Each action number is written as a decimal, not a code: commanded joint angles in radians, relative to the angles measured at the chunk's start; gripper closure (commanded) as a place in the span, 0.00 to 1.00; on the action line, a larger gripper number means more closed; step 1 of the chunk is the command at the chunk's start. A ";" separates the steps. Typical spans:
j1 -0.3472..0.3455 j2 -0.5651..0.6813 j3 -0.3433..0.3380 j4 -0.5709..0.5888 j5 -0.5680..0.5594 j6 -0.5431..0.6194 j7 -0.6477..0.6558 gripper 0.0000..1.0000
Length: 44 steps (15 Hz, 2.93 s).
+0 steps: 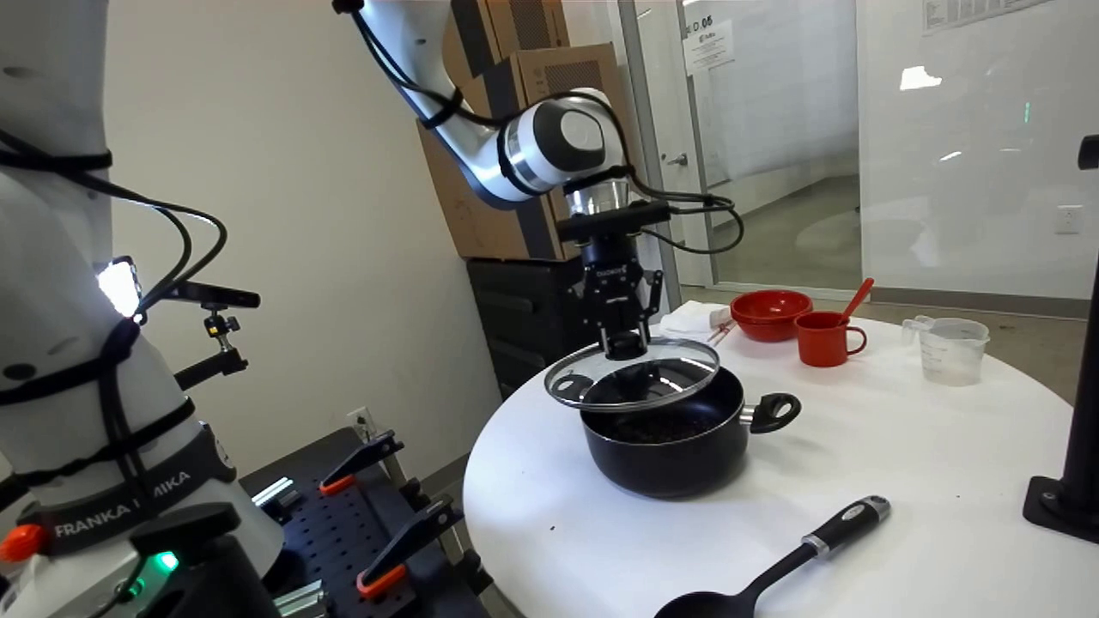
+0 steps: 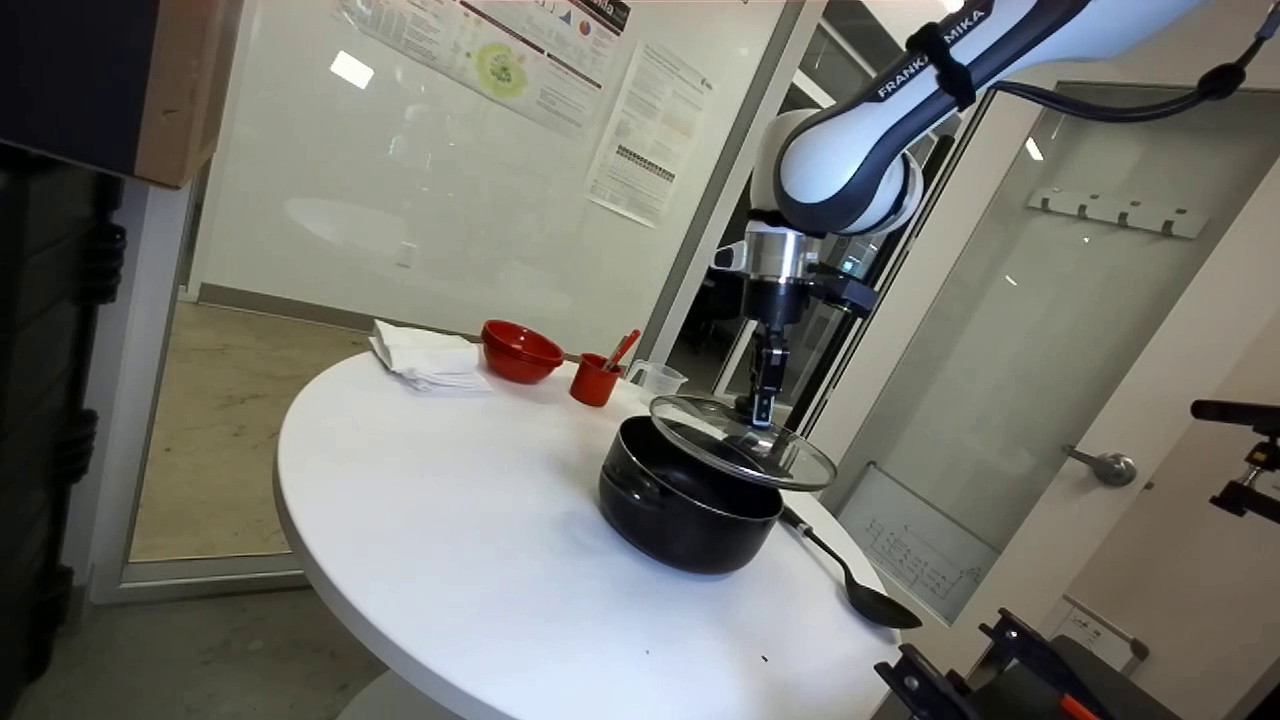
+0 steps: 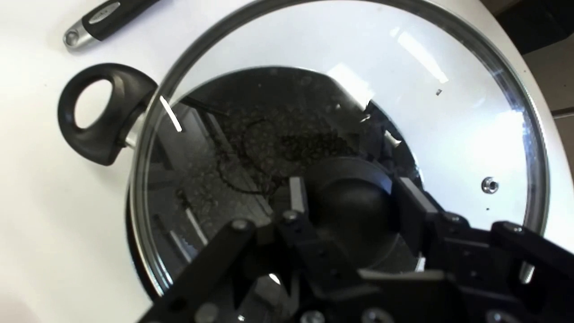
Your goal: Remove the black ladle from the black pot and put it on the table, put the lid on the black pot
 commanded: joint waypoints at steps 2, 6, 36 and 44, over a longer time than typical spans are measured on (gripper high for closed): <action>0.004 0.018 -0.024 0.012 -0.046 0.036 0.053 0.75; 0.008 0.068 -0.029 0.041 -0.063 0.046 0.074 0.75; 0.008 0.183 0.023 0.161 -0.046 0.006 0.085 0.75; 0.002 0.141 0.021 0.105 -0.046 -0.030 0.088 0.43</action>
